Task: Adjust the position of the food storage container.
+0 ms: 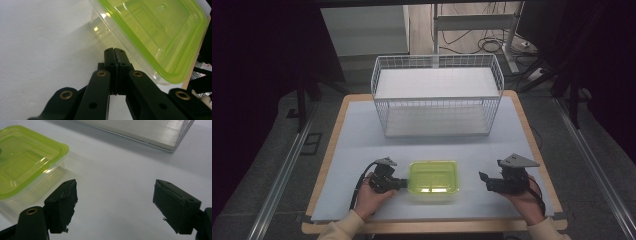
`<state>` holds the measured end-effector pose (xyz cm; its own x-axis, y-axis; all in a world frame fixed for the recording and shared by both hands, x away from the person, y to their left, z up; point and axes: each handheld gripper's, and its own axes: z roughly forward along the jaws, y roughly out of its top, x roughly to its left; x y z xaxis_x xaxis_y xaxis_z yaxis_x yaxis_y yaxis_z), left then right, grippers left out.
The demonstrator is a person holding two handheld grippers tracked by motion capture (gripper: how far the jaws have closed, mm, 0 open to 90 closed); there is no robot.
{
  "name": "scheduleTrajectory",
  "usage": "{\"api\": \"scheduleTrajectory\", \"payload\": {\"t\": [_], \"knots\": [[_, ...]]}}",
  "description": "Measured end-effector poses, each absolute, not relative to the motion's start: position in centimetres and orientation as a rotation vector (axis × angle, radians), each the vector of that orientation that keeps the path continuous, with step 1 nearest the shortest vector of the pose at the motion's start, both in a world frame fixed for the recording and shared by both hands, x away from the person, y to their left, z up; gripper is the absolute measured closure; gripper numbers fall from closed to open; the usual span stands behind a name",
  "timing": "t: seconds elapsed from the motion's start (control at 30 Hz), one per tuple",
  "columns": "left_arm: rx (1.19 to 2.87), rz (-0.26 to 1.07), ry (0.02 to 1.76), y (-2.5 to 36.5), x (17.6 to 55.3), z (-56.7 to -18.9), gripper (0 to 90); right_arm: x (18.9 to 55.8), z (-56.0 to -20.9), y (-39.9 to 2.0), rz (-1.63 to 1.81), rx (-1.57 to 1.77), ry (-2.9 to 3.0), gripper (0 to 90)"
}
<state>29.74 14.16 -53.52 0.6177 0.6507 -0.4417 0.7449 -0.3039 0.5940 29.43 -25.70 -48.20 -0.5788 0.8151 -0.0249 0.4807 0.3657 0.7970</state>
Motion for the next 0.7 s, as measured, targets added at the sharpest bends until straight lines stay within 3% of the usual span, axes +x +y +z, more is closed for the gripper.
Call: {"api": "scheduleTrajectory", "payload": {"t": [0.23, 0.57, 0.6, 0.7], "knots": [[2.018, -0.124, 1.108, 15.3, 29.6, -53.4, 90.0, 29.6, -48.3, -25.7, 1.094, 1.124, 2.219, 19.9], [1.847, -0.006, 1.131, 20.2, 28.5, -50.2, 88.6, 29.8, -48.2, -26.1, 1.184, 1.143, 2.221, 19.5], [1.841, 0.002, 1.126, 20.4, 28.4, -49.9, 86.2, 29.8, -48.1, -26.2, 1.195, 1.144, 2.218, 19.5], [1.776, 0.052, 1.146, 21.0, 27.6, -48.8, 60.7, 29.6, -48.0, -26.3, 1.219, 1.145, 2.22, 19.5]]}}
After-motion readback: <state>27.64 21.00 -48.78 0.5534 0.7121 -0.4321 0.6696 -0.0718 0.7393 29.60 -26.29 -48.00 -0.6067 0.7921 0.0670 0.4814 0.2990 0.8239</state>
